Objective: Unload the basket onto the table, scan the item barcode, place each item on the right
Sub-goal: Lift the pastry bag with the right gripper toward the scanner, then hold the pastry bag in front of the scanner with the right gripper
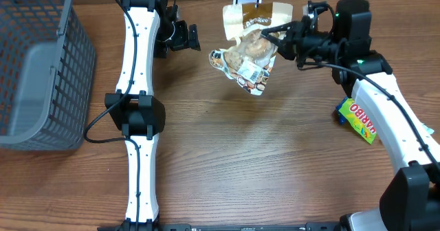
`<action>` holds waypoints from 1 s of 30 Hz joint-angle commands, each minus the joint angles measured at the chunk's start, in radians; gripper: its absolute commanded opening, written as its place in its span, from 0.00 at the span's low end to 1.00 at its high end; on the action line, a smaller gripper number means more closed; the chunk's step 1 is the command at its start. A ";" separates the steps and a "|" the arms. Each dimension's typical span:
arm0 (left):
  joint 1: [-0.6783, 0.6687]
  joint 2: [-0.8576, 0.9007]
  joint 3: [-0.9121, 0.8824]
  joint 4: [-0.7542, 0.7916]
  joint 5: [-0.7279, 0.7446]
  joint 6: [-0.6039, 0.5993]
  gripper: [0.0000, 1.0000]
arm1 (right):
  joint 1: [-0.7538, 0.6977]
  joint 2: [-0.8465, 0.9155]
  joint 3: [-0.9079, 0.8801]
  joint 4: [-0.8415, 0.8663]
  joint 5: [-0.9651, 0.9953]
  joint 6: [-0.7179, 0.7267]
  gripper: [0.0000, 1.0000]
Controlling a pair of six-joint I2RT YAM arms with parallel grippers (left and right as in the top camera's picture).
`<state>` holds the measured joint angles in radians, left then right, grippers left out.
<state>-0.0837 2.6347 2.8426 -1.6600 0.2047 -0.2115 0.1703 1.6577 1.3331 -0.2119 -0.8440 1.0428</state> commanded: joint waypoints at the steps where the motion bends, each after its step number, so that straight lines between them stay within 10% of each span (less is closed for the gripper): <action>1: -0.002 -0.039 0.019 0.005 -0.003 -0.006 1.00 | 0.053 -0.032 0.009 -0.052 0.296 -0.286 0.04; 12: -0.002 -0.039 0.019 0.068 -0.003 -0.006 1.00 | 0.299 -0.005 0.009 0.134 1.163 -0.792 0.04; 19: -0.002 -0.039 0.019 0.068 -0.003 -0.006 1.00 | 0.299 0.131 0.009 0.444 1.172 -1.140 0.04; 30: -0.002 -0.039 0.019 0.068 -0.003 -0.006 1.00 | 0.252 0.276 0.009 0.809 0.980 -1.183 0.04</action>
<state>-0.0837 2.6347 2.8426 -1.5932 0.2047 -0.2115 0.4427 1.9121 1.3327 0.5400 0.2234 -0.1078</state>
